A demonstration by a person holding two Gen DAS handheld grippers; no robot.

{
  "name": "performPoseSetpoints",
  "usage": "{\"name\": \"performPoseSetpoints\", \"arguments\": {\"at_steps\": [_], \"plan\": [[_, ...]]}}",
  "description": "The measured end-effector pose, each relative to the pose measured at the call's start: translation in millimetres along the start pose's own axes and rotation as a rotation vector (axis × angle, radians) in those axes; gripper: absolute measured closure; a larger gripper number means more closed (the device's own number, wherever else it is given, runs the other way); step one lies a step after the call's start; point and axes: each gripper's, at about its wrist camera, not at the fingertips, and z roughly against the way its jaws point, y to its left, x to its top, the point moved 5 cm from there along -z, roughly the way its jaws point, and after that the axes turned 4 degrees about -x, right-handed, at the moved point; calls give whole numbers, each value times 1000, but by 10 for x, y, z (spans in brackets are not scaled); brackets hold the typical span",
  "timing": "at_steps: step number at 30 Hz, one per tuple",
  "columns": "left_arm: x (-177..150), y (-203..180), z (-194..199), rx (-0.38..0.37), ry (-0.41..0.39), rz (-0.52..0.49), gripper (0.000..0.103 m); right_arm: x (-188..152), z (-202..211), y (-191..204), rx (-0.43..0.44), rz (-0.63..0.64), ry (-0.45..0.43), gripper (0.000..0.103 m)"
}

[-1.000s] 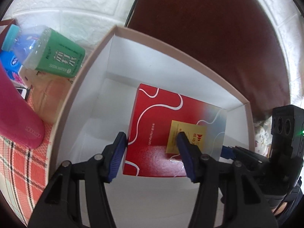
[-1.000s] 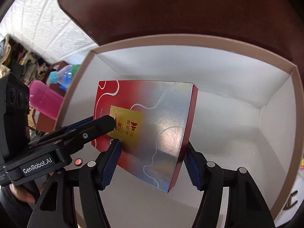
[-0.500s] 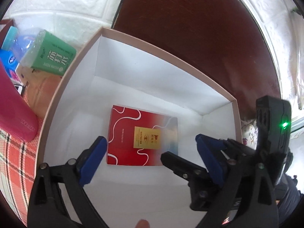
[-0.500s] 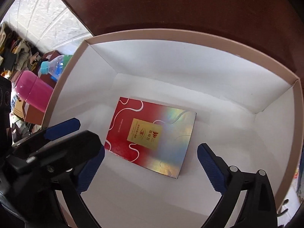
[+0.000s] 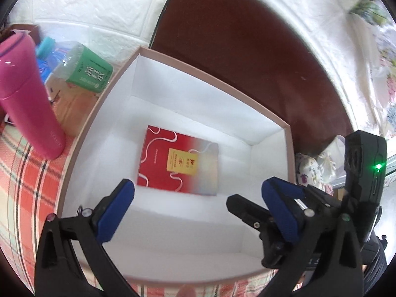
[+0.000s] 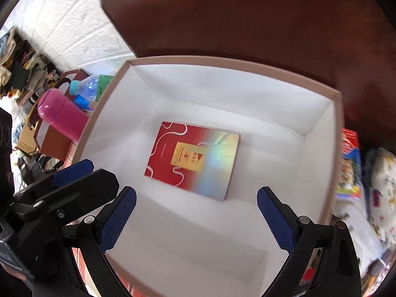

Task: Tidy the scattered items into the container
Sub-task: 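Withdraw the right tool from the cardboard box back to the pile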

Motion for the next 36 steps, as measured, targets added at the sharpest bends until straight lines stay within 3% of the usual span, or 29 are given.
{"name": "performPoseSetpoints", "arguments": {"at_steps": [8, 14, 19, 27, 36], "plan": [[-295, -432, 287, -46, -73, -42, 0, -294, 643, 13, -33, 45, -91, 4], [-584, -898, 578, -13, -148, -183, 0, -643, 1195, -72, -59, 73, -202, 4], [-923, -1310, 592, 10, -148, -233, 0, -1019, 1571, -300, -54, 75, -294, 0], [-1564, -2218, 472, 3, -162, -294, 0, -1784, 2172, -1144, -7, 24, -367, 0], [-2198, -2966, 51, 42, -123, -305, 0, -2493, 2490, -2254, -77, -18, -375, 0]]}}
